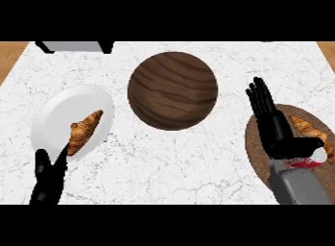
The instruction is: Pick the can from the placemat and place it in the bowl
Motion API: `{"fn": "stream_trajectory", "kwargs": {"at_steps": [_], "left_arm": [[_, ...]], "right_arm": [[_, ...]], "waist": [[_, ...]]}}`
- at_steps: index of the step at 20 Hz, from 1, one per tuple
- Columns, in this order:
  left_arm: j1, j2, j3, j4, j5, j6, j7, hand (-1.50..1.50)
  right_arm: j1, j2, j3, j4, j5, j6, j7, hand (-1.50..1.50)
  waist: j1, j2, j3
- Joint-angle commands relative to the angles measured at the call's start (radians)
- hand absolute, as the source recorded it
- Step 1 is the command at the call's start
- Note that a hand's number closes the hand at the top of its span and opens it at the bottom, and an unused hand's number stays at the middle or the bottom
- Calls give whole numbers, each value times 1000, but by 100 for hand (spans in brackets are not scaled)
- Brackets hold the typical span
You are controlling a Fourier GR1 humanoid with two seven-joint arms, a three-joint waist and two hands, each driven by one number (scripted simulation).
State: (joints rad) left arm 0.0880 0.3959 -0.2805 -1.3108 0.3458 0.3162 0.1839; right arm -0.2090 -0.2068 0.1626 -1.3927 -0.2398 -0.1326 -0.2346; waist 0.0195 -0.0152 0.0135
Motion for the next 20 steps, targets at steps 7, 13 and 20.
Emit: {"fn": "stream_trajectory", "kwargs": {"at_steps": [7, 13, 20], "left_arm": [[292, 225, 34, -486, -81, 78, 17, 0], [357, 294, 105, -557, -106, 136, -27, 0], [381, 313, 117, -544, -136, 163, -58, 0]], "right_arm": [[85, -284, -161, 67, 33, 80, -18, 150], [96, -237, -227, 50, -139, 220, -116, -150], [100, -413, -200, 47, -48, 351, -148, -150]], "waist": [[-150, -43, -17], [-182, -45, -5], [-195, -40, -19]]}}
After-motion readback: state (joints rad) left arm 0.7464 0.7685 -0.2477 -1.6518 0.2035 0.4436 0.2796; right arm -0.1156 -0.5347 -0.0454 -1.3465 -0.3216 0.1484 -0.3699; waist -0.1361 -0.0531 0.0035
